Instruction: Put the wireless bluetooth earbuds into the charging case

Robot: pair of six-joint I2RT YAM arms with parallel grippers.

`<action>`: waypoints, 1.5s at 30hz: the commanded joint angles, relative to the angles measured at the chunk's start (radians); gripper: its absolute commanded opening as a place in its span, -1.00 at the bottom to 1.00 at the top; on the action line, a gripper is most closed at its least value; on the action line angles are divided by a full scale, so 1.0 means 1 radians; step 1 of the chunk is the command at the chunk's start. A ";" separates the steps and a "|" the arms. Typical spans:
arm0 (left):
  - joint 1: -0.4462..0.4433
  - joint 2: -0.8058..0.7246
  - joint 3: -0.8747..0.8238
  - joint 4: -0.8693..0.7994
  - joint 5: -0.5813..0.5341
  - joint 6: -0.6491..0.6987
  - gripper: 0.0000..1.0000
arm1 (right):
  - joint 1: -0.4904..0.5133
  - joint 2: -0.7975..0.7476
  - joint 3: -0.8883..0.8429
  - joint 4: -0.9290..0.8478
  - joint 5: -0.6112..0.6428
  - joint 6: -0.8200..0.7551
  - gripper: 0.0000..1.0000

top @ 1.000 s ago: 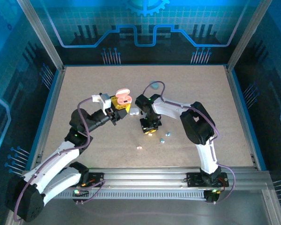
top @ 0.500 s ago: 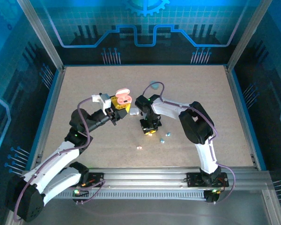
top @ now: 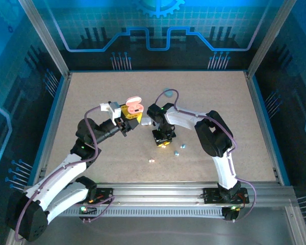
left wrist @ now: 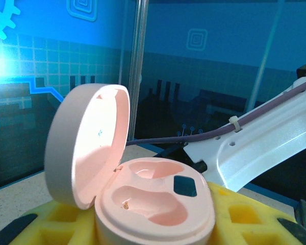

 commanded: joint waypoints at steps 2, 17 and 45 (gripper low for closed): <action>0.007 -0.012 0.011 0.004 -0.013 0.011 -0.33 | 0.013 0.029 0.029 -0.028 0.028 -0.014 -0.45; 0.006 -0.002 0.015 0.010 -0.008 0.005 -0.33 | 0.011 0.032 0.027 -0.031 0.018 -0.022 -0.45; 0.006 -0.001 0.018 0.008 -0.008 0.005 -0.33 | 0.023 0.003 0.031 -0.072 0.029 -0.014 -0.42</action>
